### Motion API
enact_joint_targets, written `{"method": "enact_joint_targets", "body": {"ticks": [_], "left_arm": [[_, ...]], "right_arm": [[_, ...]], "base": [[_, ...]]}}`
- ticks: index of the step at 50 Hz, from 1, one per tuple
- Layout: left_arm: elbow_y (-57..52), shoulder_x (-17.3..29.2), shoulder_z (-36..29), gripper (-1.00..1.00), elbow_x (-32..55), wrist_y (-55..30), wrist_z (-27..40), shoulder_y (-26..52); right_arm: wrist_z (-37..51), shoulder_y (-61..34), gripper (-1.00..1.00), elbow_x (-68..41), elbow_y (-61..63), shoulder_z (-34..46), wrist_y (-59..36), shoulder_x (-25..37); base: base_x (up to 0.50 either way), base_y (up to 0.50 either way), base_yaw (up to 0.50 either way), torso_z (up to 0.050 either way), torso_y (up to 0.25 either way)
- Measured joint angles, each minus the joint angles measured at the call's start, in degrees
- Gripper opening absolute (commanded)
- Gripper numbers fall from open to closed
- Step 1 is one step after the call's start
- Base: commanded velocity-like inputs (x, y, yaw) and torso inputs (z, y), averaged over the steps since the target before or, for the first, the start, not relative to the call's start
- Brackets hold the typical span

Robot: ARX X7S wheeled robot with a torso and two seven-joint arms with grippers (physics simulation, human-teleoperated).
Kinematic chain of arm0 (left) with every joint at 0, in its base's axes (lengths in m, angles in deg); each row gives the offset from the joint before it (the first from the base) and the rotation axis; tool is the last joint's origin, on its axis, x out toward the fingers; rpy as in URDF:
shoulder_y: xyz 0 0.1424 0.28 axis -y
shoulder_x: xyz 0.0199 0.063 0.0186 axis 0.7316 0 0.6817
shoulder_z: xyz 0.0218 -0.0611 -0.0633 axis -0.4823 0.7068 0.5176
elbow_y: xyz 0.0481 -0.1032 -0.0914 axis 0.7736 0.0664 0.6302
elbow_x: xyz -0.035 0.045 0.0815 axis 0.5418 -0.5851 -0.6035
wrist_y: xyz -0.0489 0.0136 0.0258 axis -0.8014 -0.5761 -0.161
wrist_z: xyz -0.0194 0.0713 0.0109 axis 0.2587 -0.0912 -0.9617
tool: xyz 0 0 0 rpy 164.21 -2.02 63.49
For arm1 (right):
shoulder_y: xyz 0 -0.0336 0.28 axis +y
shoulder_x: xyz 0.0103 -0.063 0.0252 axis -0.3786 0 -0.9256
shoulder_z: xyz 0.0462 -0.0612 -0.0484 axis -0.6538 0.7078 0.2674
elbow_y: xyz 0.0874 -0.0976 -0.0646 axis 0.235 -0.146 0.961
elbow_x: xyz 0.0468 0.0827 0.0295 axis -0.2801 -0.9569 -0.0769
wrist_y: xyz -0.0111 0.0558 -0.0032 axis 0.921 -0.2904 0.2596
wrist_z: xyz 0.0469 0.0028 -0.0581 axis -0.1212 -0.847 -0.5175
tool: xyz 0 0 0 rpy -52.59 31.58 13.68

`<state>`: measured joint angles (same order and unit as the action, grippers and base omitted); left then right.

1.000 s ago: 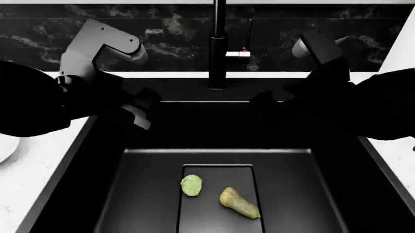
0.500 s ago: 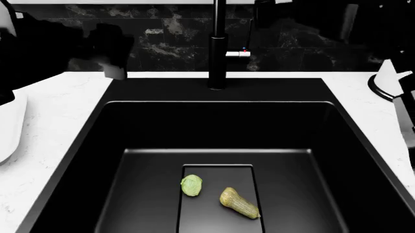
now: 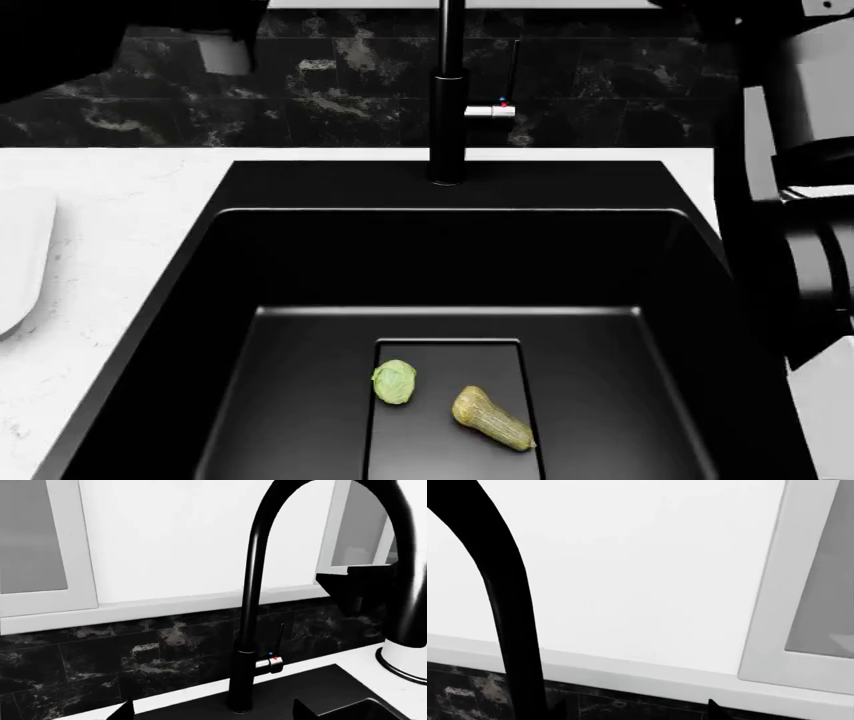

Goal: Pick up the fruits and vegetables and place them in the sink. Turn on the sink faucet to wash them. Then turn the sink off and put them in the tray.

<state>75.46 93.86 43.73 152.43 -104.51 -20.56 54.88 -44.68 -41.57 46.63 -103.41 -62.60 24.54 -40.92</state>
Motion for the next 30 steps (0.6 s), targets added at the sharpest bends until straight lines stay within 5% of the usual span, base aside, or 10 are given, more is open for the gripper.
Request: {"method": "enact_joint_targets", "body": {"ticks": [9, 30], "left_arm": [[0.8, -0.7, 0.8, 1.0, -0.4, -0.4, -1.7, 2.5], [1.4, -1.2, 1.5, 1.0, -0.6, -2.0, -3.2, 6.7]], "right_arm": [[-2.4, -1.7, 1.0, 7.4, -1.5, -5.4, -0.3, -1.5], [-4.5, -6.4, 1.0, 12.2, -2.4, -7.4, -1.3, -1.7]], "base": [[0.0, 0.0, 0.0, 0.0, 0.0], [0.0, 0.0, 0.0, 0.0, -0.147]]}}
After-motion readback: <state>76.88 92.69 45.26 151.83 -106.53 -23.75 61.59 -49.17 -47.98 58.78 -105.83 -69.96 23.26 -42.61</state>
